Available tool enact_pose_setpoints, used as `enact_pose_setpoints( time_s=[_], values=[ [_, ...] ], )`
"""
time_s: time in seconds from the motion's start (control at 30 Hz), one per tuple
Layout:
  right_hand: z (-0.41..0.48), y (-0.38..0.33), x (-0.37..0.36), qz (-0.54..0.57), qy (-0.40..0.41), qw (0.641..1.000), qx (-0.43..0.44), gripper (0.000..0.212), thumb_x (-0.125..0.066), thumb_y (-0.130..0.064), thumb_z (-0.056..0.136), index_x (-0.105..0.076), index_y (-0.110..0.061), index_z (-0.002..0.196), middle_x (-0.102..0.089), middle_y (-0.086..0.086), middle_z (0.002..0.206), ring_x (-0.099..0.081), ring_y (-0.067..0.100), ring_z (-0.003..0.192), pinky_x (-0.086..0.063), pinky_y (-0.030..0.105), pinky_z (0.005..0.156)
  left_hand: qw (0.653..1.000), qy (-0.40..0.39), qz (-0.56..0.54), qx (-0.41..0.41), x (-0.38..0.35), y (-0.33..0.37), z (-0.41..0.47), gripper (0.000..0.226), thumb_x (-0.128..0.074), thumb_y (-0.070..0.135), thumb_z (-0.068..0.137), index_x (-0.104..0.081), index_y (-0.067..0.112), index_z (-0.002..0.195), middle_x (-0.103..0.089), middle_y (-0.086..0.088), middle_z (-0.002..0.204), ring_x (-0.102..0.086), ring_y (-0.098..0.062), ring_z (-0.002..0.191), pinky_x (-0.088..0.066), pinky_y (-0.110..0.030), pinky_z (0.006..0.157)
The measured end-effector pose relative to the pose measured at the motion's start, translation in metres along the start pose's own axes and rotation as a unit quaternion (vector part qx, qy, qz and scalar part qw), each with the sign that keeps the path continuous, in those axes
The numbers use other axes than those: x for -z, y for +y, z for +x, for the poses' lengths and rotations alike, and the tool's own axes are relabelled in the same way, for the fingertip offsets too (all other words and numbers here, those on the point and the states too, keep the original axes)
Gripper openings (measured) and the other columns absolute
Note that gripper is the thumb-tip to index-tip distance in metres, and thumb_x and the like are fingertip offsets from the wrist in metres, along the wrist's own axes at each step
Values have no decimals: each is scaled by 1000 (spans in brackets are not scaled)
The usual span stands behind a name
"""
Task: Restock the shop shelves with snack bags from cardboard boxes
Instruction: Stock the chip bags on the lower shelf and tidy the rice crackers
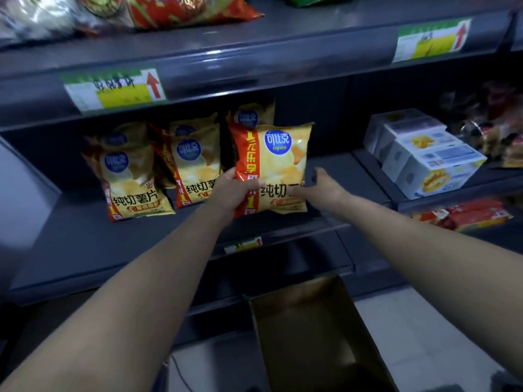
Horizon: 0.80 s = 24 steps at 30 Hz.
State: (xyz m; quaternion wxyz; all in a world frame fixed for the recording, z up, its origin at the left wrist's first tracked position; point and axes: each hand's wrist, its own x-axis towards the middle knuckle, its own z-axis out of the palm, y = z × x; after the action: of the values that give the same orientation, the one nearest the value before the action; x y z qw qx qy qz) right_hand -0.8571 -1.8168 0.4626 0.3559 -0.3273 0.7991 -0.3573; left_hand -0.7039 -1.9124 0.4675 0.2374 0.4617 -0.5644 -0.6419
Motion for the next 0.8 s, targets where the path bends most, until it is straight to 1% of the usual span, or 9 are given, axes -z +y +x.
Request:
enact_pose_setpoints(
  time_s=[0.07, 0.1, 0.13, 0.2, 0.33, 0.47, 0.57, 0.73, 0.8],
  values=[
    [19, -3, -11, 56, -42, 997, -14, 67, -71, -27, 83, -33, -17, 138, -51, 0, 134, -51, 20, 119, -47, 31, 90, 1000, 16, -7, -3, 1, -3, 20, 43, -75, 12, 77, -58, 17, 117, -68, -3, 104, -64, -24, 96, -53, -38, 79],
    [27, -5, -15, 72, -54, 996, -10, 51, -69, -21, 84, -41, -20, 127, -57, -4, 119, -55, 14, 107, -48, 25, 78, 1000, 27, -7, -5, 2, -4, 31, 48, -76, 13, 77, -55, 16, 120, -67, -4, 109, -64, -25, 101, -53, -42, 86],
    [35, -7, -18, 94, -61, 994, 1, 44, -67, -16, 86, -42, -22, 121, -59, -6, 109, -56, 9, 97, -44, 20, 68, 999, 35, -5, -6, 2, -6, 42, 51, -75, 13, 77, -52, 14, 122, -65, -6, 114, -63, -26, 104, -51, -45, 91],
    [52, -9, -25, 125, -53, 990, 28, 47, -64, -8, 87, -42, -22, 125, -59, -5, 106, -54, 3, 88, -41, 17, 62, 999, 48, 21, -10, 3, -11, 63, 50, -72, 15, 81, -47, 12, 125, -62, -8, 119, -60, -27, 109, -49, -49, 96],
    [83, -8, -35, 137, -41, 989, 47, 42, -62, -1, 84, -46, -23, 116, -62, -1, 109, -59, 15, 104, -51, 30, 87, 996, 46, 72, -8, -1, -13, 88, 45, -59, 17, 92, -41, 13, 134, -56, -6, 126, -55, -25, 114, -46, -46, 100],
    [105, -3, -43, 134, -27, 989, 59, 52, -62, -7, 83, -46, -24, 129, -63, 1, 118, -58, 17, 111, -51, 37, 96, 993, 31, 115, -1, -3, -19, 107, 43, -49, 16, 97, -41, 16, 139, -55, -4, 122, -53, -20, 108, -44, -34, 97],
    [112, -1, -47, 150, -11, 986, 68, 55, -60, -3, 84, -43, -26, 132, -61, 0, 120, -57, 16, 112, -50, 36, 96, 990, 36, 136, -3, -4, -22, 116, 41, -49, 17, 97, -42, 17, 138, -55, -7, 130, -54, -24, 113, -45, -36, 98],
    [120, 1, -51, 146, 30, 986, 78, 56, -60, 3, 83, -44, -19, 132, -57, -1, 114, -56, 16, 107, -51, 28, 82, 986, 56, 157, -4, -5, -19, 120, 40, -48, 17, 98, -43, 15, 137, -54, -10, 132, -53, -25, 117, -43, -30, 89],
    [120, 4, -51, 124, 32, 990, 60, 62, -63, -3, 82, -39, -17, 137, -55, 1, 123, -55, 17, 112, -51, 28, 84, 983, 69, 168, -2, -5, -18, 118, 41, -50, 18, 97, -43, 13, 137, -54, -11, 133, -53, -27, 119, -42, -31, 90]
  ],
)
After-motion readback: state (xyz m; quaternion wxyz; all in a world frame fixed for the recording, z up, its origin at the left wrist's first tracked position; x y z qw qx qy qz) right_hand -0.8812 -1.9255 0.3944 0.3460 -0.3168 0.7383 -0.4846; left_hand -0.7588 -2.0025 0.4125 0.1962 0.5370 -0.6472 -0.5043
